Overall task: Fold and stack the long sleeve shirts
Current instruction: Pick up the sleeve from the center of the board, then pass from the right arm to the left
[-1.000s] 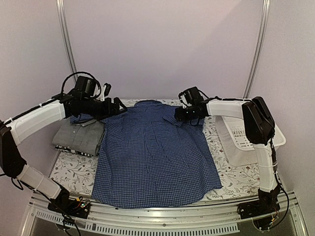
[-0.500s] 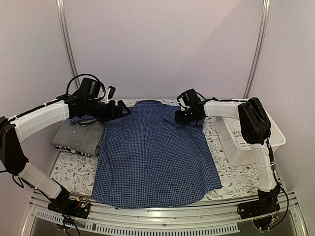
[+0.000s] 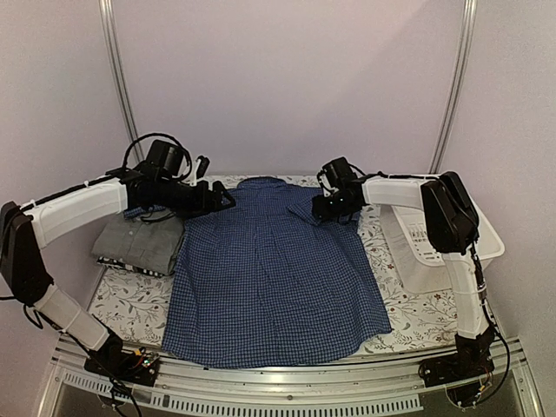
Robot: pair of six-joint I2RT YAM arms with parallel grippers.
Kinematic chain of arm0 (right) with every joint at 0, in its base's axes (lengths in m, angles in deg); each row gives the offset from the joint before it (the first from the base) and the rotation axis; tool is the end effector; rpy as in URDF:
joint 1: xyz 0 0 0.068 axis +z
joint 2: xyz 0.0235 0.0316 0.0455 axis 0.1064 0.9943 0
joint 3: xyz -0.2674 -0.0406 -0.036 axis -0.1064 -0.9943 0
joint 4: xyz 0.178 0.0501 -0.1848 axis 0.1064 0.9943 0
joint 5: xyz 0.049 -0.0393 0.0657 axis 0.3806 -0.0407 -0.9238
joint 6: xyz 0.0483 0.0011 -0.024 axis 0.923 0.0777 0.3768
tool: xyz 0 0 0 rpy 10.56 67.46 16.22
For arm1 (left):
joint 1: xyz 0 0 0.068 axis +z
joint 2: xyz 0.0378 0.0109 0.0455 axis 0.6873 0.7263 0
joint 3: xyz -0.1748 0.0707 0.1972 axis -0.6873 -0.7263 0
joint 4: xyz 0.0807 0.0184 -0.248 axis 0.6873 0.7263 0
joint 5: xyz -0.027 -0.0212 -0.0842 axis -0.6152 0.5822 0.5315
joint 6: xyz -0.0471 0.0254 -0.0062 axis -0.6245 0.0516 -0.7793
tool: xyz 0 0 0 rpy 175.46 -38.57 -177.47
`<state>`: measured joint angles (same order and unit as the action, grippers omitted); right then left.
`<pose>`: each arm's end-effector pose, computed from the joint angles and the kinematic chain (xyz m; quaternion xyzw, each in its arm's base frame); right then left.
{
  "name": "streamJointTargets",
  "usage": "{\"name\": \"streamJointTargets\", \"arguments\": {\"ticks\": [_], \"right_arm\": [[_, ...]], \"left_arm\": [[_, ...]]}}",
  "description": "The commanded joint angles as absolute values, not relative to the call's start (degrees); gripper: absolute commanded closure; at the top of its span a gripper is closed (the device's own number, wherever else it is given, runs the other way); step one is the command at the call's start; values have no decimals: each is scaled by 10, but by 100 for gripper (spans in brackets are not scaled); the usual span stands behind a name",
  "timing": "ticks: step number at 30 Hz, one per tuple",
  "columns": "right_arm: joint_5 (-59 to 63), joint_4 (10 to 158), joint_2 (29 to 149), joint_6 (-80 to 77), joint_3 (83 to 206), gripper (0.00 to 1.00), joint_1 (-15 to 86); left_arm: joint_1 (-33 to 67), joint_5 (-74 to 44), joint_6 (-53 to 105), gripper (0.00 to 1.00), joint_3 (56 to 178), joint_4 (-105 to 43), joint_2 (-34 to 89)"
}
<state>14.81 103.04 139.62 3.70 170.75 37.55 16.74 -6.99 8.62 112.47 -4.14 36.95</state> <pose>0.4363 0.2633 0.1577 -0.1425 0.9263 0.0931 0.3361 0.2901 -0.1568 0.2861 0.0378 0.9071 -0.2996 0.2932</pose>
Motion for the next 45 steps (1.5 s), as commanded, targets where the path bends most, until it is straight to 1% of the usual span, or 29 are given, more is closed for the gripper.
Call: {"name": "streamJointTargets", "arguments": {"ticks": [1, 2, 3, 5, 7, 9, 21, 23, 28, 32, 34, 36, 39, 45], "right_arm": [[108, 1036, 1412, 52, 1718, 49, 374], [92, 1037, 1411, 54, 1717, 55, 374], [80, 1036, 1407, 56, 1715, 65, 374], [68, 1036, 1396, 59, 1709, 81, 375], [62, 1035, 1376, 62, 1701, 93, 376], [60, 1033, 1355, 64, 1690, 100, 380], [30, 966, 1207, 37, 1570, 100, 446], [15, 957, 1193, 41, 1559, 100, 451], [-12, 933, 1169, 40, 1528, 100, 466], [-8, 913, 1164, 42, 1502, 98, 475], [-3, 896, 1164, 46, 1487, 98, 486], [7, 887, 1170, 46, 1482, 98, 498], [12, 875, 1191, 46, 1481, 98, 513], [1, 844, 1231, 53, 1483, 97, 527]], "left_arm": [[158, -64, 85, 7, 1134, -52, 380], [157, -62, 85, 7, 1133, -53, 381], [157, -59, 84, 7, 1133, -55, 382], [157, -53, 82, 7, 1130, -61, 385], [157, -46, 80, 7, 1128, -68, 388], [157, -39, 77, 8, 1128, -74, 392], [151, 51, 38, 25, 1135, -145, 451], [147, 57, 36, 27, 1136, -159, 464], [140, 65, 39, 29, 1144, -201, 506], [138, 107, -18, 35, 1165, -220, 544], [136, 123, -65, 35, 1160, -242, 562], [132, 138, -115, 37, 1145, -298, 571], [126, 130, -174, 36, 1123, -354, 572], [120, 97, -204, 32, 1155, -337, 609]]}}
